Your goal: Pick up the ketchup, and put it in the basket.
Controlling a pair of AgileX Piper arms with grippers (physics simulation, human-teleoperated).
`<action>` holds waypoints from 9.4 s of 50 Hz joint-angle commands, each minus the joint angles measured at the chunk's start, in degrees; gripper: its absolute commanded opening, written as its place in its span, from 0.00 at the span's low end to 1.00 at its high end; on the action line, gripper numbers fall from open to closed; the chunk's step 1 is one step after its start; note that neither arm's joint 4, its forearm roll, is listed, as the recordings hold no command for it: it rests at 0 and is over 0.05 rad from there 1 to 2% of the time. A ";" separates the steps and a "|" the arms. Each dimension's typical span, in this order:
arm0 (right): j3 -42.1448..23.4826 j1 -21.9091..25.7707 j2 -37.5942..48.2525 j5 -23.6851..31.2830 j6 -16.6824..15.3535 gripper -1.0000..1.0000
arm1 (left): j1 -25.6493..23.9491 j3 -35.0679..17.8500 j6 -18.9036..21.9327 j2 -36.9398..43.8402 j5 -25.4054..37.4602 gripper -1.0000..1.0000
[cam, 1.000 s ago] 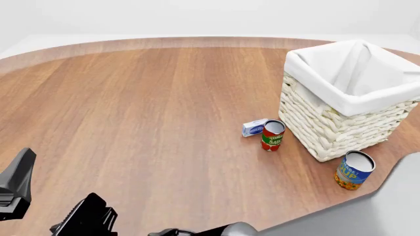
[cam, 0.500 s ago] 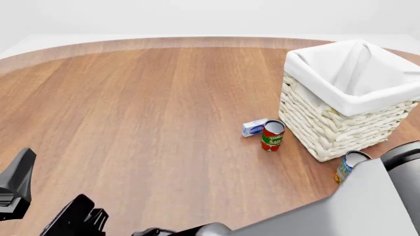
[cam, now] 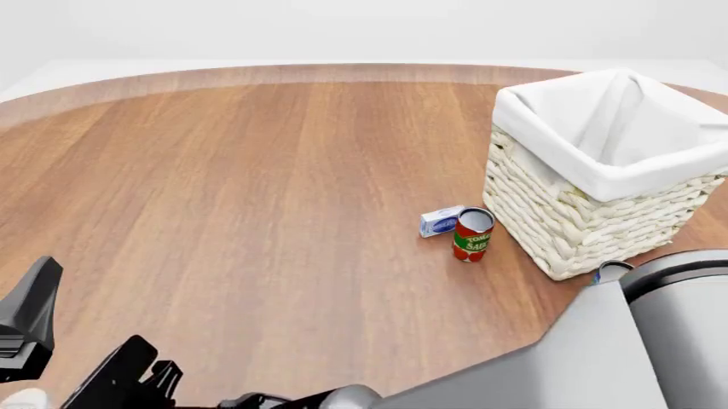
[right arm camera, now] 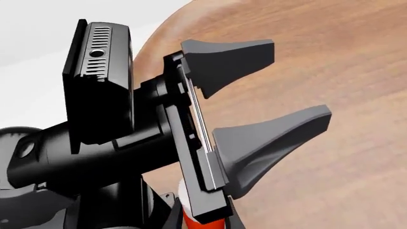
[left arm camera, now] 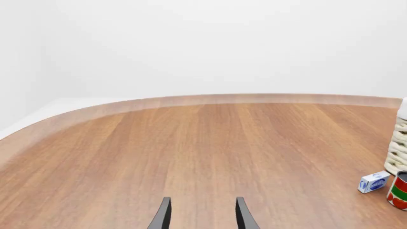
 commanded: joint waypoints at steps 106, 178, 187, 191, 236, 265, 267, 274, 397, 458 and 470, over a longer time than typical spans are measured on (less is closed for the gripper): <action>11.92 -41.66 -31.75 -10.88 -4.84 0.00 | 0.00 0.00 0.00 0.00 0.00 1.00; 24.77 -80.57 -44.17 -16.17 -12.01 0.00 | 0.00 0.00 0.00 0.00 0.00 1.00; 27.14 -84.04 -45.75 -16.85 -10.33 0.00 | 0.00 0.00 0.00 0.00 0.00 1.00; 28.24 -85.67 -47.08 -15.59 -9.92 0.00 | 0.00 0.00 0.00 0.00 0.00 1.00; 29.92 -85.65 -42.75 -15.31 -8.43 0.00 | 0.00 0.00 0.00 0.00 0.00 1.00; 26.73 -84.77 -38.08 -12.32 -9.88 0.00 | 0.00 0.00 0.00 0.00 0.00 1.00; 26.73 -85.08 -38.28 -11.90 -10.00 0.00 | 0.00 0.00 0.00 0.00 0.00 1.00; 26.70 -85.54 -37.55 -11.34 -10.75 0.00 | 0.00 0.00 0.00 0.00 0.00 1.00; 22.47 -86.25 -28.86 -7.35 -11.88 0.00 | 0.00 0.00 0.00 0.00 0.00 1.00; 22.11 -84.60 -28.24 -7.82 -10.86 1.00 | 0.00 0.00 0.00 0.00 0.00 1.00; 22.69 -82.03 -29.59 -9.38 -8.44 1.00 | 0.00 0.00 0.00 0.00 0.00 1.00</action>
